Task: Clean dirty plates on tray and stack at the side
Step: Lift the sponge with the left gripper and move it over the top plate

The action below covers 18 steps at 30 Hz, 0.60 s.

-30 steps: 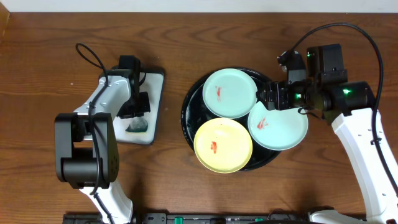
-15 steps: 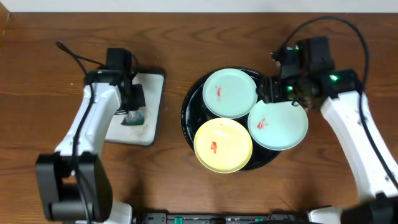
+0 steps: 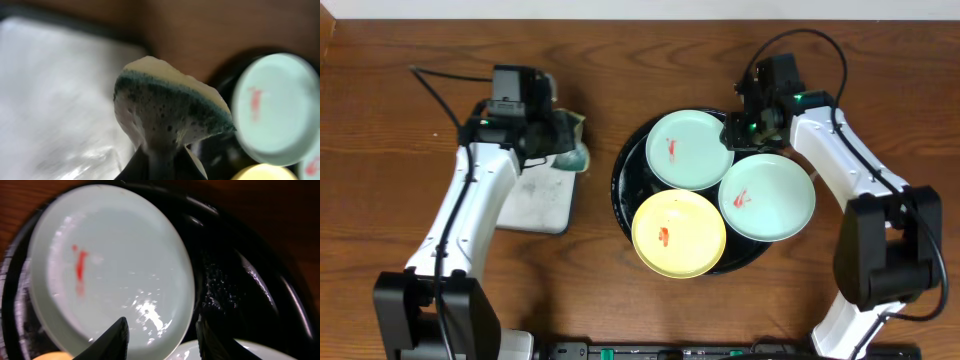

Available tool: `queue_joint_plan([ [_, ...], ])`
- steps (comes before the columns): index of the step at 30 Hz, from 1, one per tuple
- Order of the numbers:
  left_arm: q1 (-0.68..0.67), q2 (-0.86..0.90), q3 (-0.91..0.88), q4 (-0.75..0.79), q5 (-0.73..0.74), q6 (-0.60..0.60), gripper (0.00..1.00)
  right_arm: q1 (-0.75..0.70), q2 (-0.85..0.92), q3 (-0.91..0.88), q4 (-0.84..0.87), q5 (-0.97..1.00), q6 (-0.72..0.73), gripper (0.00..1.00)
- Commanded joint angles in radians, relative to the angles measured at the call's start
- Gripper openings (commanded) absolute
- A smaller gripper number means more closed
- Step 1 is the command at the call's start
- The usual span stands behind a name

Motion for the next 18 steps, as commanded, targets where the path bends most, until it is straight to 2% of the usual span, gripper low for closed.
queue_joint_plan([
  [1,-0.069,-0.011,0.024,0.067,0.041,-0.052,0.07,0.003,0.043,0.021,0.005,0.048,0.014,0.43],
  [5,-0.149,-0.009,0.024,0.166,0.036,-0.063,0.07,0.003,0.091,0.021,0.005,0.094,0.014,0.4],
  [8,-0.197,0.005,0.024,0.243,0.006,-0.065,0.07,0.003,0.11,0.021,0.011,0.092,0.014,0.29],
  [16,-0.272,0.134,0.024,0.343,-0.004,-0.185,0.07,0.005,0.12,-0.005,0.043,0.109,0.017,0.02],
  [18,-0.293,0.175,0.024,0.346,-0.003,-0.21,0.07,0.006,0.12,-0.006,0.038,0.109,0.034,0.01],
])
